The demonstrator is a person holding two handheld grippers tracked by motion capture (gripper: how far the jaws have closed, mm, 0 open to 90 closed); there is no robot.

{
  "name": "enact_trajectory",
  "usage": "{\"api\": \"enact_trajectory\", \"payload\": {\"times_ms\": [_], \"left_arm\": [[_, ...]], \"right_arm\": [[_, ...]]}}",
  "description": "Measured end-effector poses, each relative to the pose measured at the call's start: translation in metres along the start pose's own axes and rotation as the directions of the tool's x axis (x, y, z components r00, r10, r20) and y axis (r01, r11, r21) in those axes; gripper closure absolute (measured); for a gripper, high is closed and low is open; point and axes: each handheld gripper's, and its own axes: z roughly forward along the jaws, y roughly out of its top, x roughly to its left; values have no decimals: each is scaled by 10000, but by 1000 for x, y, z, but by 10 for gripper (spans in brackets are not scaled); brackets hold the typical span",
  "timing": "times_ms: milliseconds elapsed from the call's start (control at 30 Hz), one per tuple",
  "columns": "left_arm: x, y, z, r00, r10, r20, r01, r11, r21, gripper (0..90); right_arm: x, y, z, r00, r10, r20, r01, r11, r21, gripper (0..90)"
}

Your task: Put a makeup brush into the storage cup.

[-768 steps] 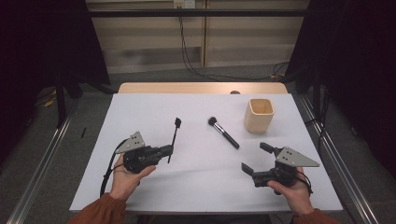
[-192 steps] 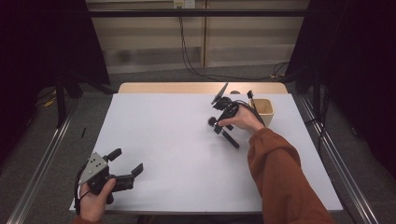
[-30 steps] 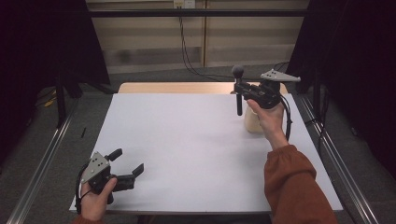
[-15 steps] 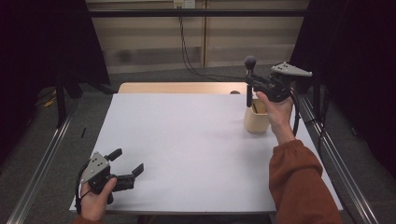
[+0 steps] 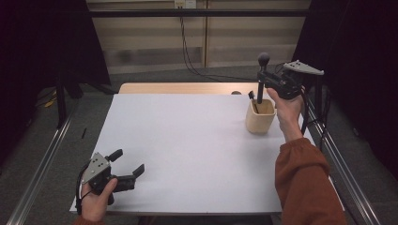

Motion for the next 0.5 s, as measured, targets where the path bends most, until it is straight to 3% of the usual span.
{"api": "enact_trajectory", "payload": {"times_ms": [500], "left_arm": [[0, 0, 0, 10000, 12, -14, -12, 10000, 11, 23]], "right_arm": [[-10, -18, -4, 9997, 176, 174, -177, 9998, 37, 718]]}}
